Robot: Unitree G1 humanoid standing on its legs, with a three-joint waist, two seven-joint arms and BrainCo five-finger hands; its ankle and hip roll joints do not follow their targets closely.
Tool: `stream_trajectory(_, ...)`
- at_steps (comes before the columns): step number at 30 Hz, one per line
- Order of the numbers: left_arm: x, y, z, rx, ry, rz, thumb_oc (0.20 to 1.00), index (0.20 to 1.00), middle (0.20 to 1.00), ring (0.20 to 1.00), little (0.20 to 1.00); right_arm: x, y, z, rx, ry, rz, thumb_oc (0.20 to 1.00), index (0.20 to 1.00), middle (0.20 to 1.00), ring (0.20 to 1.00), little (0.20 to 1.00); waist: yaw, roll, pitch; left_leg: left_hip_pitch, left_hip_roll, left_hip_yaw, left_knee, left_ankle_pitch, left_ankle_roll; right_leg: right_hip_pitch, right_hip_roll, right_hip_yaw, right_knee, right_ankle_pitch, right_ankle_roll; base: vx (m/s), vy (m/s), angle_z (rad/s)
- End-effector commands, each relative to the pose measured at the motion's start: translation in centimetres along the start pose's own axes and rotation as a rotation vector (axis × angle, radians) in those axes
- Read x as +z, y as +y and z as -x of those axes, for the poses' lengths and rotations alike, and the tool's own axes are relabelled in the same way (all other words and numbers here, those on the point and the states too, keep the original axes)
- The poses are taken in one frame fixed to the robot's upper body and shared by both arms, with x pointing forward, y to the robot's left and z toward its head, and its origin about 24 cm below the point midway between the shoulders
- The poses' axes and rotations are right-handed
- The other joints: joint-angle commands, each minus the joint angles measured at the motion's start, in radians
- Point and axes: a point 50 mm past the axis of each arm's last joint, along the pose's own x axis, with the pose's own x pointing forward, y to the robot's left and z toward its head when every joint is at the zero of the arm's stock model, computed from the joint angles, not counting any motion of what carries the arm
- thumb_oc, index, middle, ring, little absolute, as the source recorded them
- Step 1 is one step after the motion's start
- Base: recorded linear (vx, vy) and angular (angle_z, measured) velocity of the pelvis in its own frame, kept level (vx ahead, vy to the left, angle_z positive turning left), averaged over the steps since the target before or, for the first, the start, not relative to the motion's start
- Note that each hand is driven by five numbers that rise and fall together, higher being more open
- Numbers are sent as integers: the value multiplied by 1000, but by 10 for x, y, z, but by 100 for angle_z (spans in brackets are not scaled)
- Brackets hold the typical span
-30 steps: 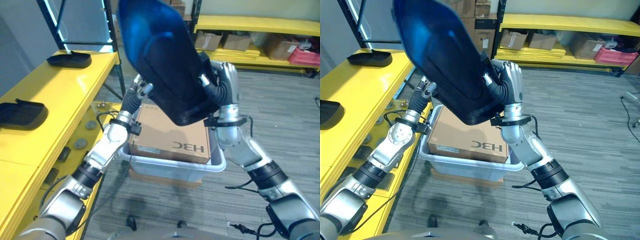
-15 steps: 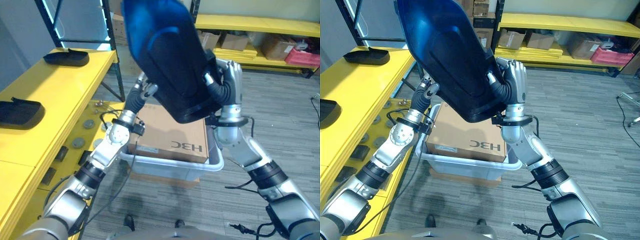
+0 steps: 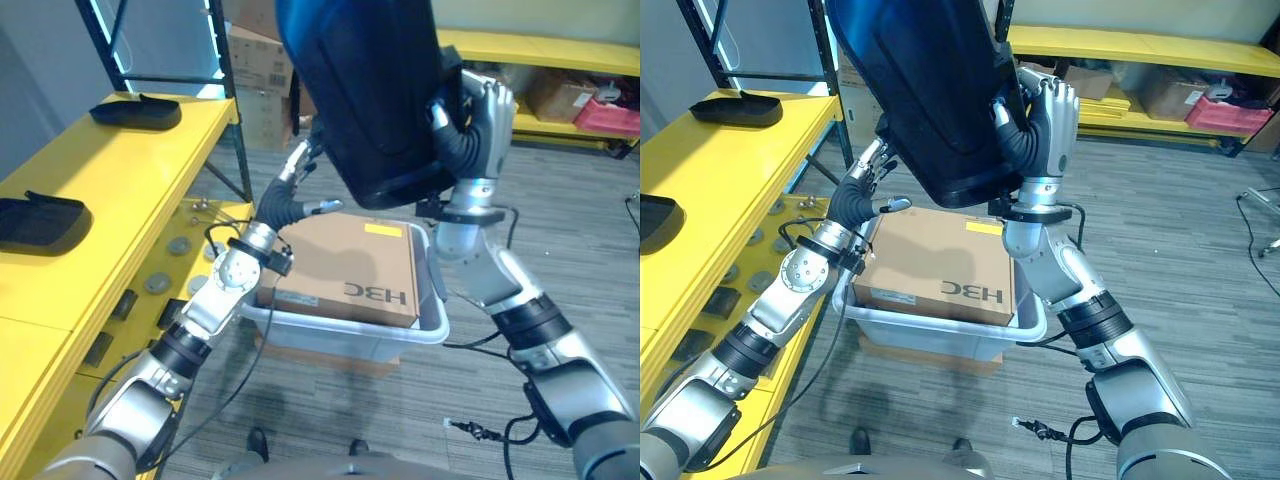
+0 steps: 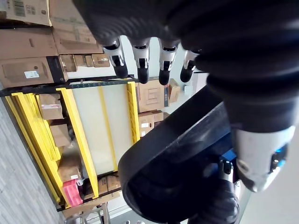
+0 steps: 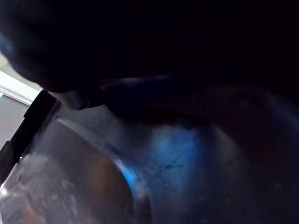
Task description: Move parts from the plastic box to the shelf.
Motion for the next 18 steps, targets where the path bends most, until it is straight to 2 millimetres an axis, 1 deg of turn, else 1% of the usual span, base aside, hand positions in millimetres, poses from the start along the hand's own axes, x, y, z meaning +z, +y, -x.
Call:
stream_trajectory(1, 29, -16, -29, -92, -144, 40, 1000, 1000, 1000, 1000, 1000, 24, -7, -36, -97, -103, -127, 200, 200, 200, 200, 200, 34, -12, -30, 71, 12, -15, 0, -189, -7, 13, 7, -8, 5, -99, 0, 0, 0, 0)
stream_trajectory(6, 27, -19, -31, -78, -127, 52, 1000, 1000, 1000, 1000, 1000, 31, 4, -30, -61, -93, -206, 200, 200, 200, 200, 200, 34, -11, -28, 72, 13, -13, 0, -188, -9, 12, 7, -7, 5, -100, 0, -6, 3, 0)
stream_trajectory(7, 27, -20, -34, -68, -120, 83, 1000, 1000, 1000, 1000, 1000, 37, 11, -27, -32, -89, -265, 200, 200, 200, 200, 200, 33, -10, -27, 71, 13, -12, 0, -186, -9, 12, 7, -8, 5, -100, -1, 0, 0, 0)
stream_trajectory(9, 28, -21, -38, -42, -120, 154, 1000, 1000, 1000, 1000, 1000, 46, 22, -19, 15, -83, -321, 200, 200, 200, 200, 200, 32, -9, -25, 72, 11, -12, 0, -186, -9, 12, 7, -8, 5, -100, -2, -16, 5, 0)
stream_trajectory(12, 28, -21, -39, -22, -111, 209, 1000, 1000, 1000, 1000, 1000, 49, 28, -13, 44, -49, -394, 200, 200, 200, 200, 200, 31, -9, -25, 73, 12, -10, 0, -186, -8, 12, 7, -7, 5, -100, -3, 0, 0, 0)
stream_trajectory(13, 30, -22, -41, -18, -113, 237, 1000, 1000, 1000, 1000, 1000, 53, 32, -7, 63, -39, -429, 200, 200, 200, 200, 200, 29, -8, -24, 74, 12, -10, 0, -185, -8, 11, 6, -6, 5, -100, -3, 0, 0, 0)
stream_trajectory(14, 30, -23, -42, -16, -109, 271, 570, 570, 570, 570, 570, 56, 35, -4, 79, -34, -456, 200, 200, 200, 200, 200, 28, -8, -23, 74, 13, -9, 0, -184, -8, 11, 6, -6, 5, -99, -4, 0, 0, 0)
stream_trajectory(15, 31, -24, -43, -7, -101, 294, 256, 256, 256, 256, 256, 60, 38, -1, 92, -30, -481, 200, 200, 200, 200, 200, 28, -7, -22, 74, 12, -8, 0, -184, -8, 10, 6, -6, 5, -99, -4, 0, 0, 0)
stream_trajectory(16, 32, -25, -43, 1, -108, 311, 200, 200, 200, 200, 200, 63, 40, 3, 108, -23, -505, 200, 200, 200, 200, 200, 27, -7, -21, 75, 12, -8, 0, -185, -7, 11, 5, -6, 5, -100, -4, 0, 0, 0)
stream_trajectory(18, 34, -26, -44, -8, -122, 333, 200, 200, 200, 200, 200, 68, 44, 6, 123, -11, -535, 200, 200, 200, 200, 200, 27, -7, -19, 75, 11, -8, 0, -185, -6, 10, 5, -5, 5, -100, -5, 0, 0, 0)
